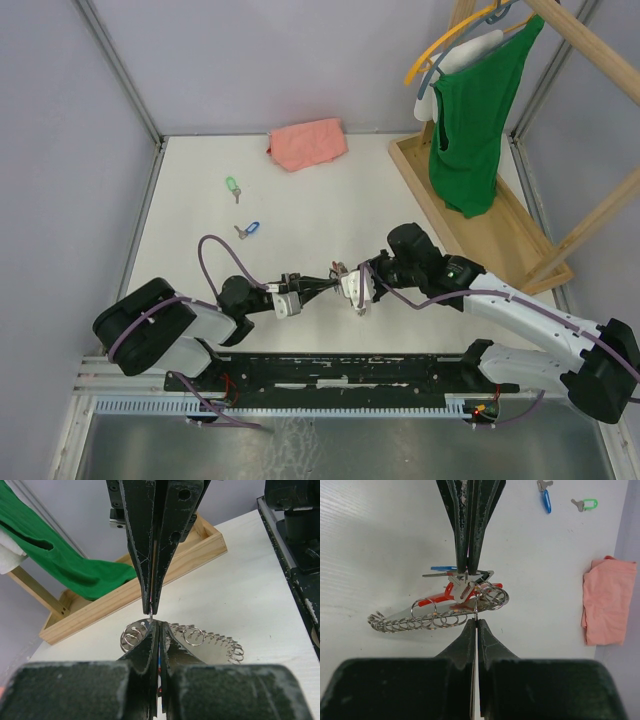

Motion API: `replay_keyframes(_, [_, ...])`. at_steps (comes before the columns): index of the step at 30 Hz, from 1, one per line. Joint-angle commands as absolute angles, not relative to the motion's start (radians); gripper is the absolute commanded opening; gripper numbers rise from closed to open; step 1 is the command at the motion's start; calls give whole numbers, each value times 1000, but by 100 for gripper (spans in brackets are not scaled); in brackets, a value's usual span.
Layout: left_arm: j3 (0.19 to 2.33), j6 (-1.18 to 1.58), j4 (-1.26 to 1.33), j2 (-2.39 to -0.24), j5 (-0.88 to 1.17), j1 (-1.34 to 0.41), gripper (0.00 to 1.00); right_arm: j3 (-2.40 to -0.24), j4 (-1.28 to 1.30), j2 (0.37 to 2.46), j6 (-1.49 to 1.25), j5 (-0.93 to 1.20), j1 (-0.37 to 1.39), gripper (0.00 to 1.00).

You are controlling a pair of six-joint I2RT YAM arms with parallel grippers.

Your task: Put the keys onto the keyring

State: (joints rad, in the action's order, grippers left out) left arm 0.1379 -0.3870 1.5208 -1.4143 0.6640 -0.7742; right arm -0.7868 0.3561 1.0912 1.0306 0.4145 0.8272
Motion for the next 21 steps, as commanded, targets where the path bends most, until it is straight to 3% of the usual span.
replay_keyframes(1, [167,-413,1730,-1404,693,-772,3,-788,294,1075,1051,437,836,1])
replay_keyframes(21, [181,-393,1728,-1416,672,-773,3,-788,295,1073,1045,453,845,1])
